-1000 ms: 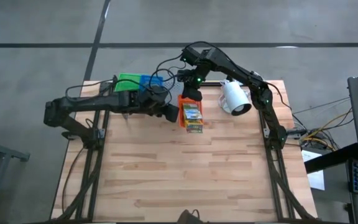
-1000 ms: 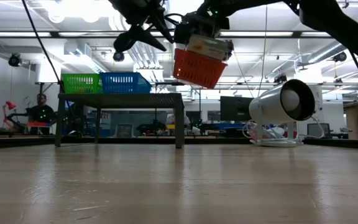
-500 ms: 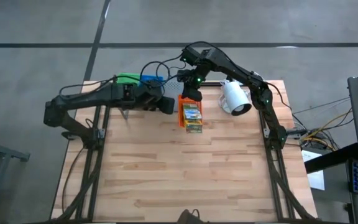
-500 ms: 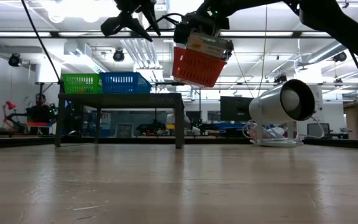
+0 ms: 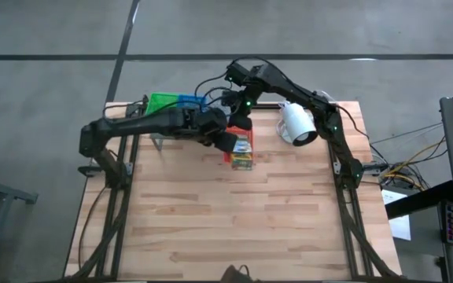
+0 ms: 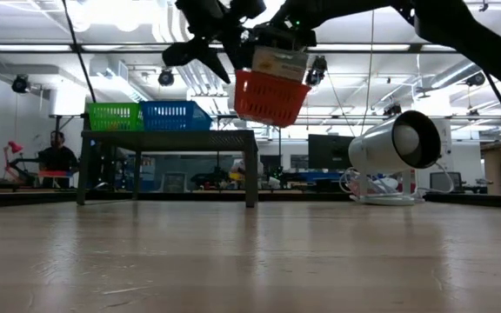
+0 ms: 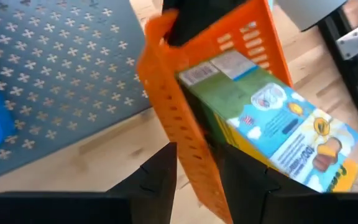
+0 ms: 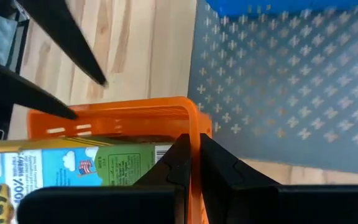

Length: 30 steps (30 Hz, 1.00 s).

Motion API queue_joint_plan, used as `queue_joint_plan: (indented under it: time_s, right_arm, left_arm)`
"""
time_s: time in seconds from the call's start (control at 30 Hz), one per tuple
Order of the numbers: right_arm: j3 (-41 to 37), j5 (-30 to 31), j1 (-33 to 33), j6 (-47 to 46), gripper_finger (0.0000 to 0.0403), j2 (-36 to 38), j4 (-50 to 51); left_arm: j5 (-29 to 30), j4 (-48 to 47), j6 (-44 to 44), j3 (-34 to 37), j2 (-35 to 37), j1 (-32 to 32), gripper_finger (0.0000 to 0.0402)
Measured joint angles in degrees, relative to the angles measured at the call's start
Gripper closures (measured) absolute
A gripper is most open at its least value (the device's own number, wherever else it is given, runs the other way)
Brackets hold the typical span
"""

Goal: Pick & Place Office Desk Supplies
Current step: Put the orange bin on the shelf

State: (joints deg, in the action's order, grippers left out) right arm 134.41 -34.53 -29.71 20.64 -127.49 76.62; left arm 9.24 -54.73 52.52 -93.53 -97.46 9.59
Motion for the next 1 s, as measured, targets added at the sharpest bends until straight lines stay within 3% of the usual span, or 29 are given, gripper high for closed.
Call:
queue_joint_plan:
  time_s: [0.4, 1.0]
  right_arm:
    - [0.0, 0.2, -0.1, -2.7, 0.0385, -1.9, 1.6]
    - [0.6, -2.0, 0.3, -2.7, 0.0385, -1.7, 0.2]
  left_arm:
    - [3.6, -3.5, -0.5, -2.5, -1.4, 0.3, 0.028]
    - [2.7, 0.6, -3.0, -0.7, -1.8, 0.3, 0.028]
